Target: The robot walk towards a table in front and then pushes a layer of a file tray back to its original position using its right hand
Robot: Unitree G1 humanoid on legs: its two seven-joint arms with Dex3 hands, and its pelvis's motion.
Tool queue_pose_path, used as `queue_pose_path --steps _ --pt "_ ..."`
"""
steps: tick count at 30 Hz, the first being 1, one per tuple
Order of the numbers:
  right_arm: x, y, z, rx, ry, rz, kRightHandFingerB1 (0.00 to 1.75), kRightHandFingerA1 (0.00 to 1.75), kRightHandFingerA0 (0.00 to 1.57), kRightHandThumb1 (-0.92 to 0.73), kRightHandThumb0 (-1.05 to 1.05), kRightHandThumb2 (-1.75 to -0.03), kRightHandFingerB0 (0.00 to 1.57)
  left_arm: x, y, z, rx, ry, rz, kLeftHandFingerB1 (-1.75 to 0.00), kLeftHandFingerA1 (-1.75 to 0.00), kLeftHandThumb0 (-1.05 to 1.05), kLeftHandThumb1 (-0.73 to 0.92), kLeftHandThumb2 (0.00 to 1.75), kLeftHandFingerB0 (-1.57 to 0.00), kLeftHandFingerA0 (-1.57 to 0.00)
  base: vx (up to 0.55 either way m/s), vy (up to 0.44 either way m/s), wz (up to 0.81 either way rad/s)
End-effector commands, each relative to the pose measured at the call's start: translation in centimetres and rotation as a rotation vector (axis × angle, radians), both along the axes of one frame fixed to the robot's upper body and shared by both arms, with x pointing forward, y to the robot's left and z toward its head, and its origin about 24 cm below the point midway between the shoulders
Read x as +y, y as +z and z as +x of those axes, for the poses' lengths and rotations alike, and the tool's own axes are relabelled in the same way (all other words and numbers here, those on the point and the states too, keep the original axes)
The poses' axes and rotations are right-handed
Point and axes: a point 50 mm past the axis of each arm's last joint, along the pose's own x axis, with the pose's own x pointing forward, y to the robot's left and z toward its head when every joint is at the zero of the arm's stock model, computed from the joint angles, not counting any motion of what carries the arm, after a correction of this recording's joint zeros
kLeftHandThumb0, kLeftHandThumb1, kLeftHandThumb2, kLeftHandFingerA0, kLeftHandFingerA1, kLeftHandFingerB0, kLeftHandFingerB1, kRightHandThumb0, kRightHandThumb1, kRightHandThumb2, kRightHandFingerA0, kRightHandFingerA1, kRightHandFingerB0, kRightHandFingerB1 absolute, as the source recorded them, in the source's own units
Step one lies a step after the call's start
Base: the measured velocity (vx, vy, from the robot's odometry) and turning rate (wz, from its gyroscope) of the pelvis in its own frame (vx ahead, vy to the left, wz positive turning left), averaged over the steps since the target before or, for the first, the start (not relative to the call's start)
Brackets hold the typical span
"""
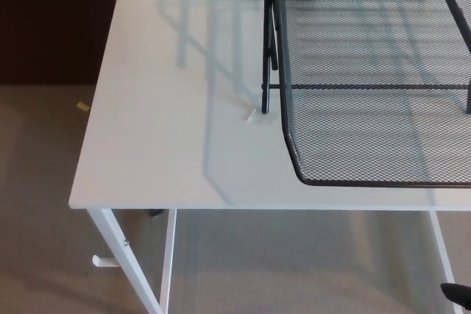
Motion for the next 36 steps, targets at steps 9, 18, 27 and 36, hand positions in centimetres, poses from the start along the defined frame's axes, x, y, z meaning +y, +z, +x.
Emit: queue_pose_path --steps 9,18,27,36 --pt "2.2 10.8 -7.2 -0.760 0.144 -0.183 0.47 0.54 0.51 -0.49 -0.28 -0.63 0.40 1.3 1.0 0.9 0.002 -0.003 0.033 -0.35 -0.43 -0.24 0.53 0.56 -0.37 -0.47 0.00 0.000 0.00" --pt "4.9 15.9 -8.5 -1.238 0.175 -0.308 0.52 0.56 0.32 -0.39 -0.51 -0.71 0.32 1.3 1.2 1.6 -0.007 -0.006 0.041 -0.42 -0.49 -0.32 0.46 0.65 -0.34 -0.44 0.00 0.000 0.00" --pt "7.2 18.4 -6.0 -1.478 0.217 -0.409 0.52 0.59 0.21 -0.35 -0.60 -0.73 0.26 1.4 1.5 2.1 -0.022 0.001 0.030 -0.41 -0.49 -0.28 0.47 0.63 -0.36 -0.44 0.00 0.000 0.00" --pt "8.5 18.1 -3.2 -1.405 0.283 -0.539 0.46 0.52 0.13 -0.38 -0.67 -0.76 0.19 1.5 1.5 2.5 -0.021 0.026 0.029 -0.35 -0.44 -0.17 0.54 0.56 -0.38 -0.48 0.00 0.000 0.00"
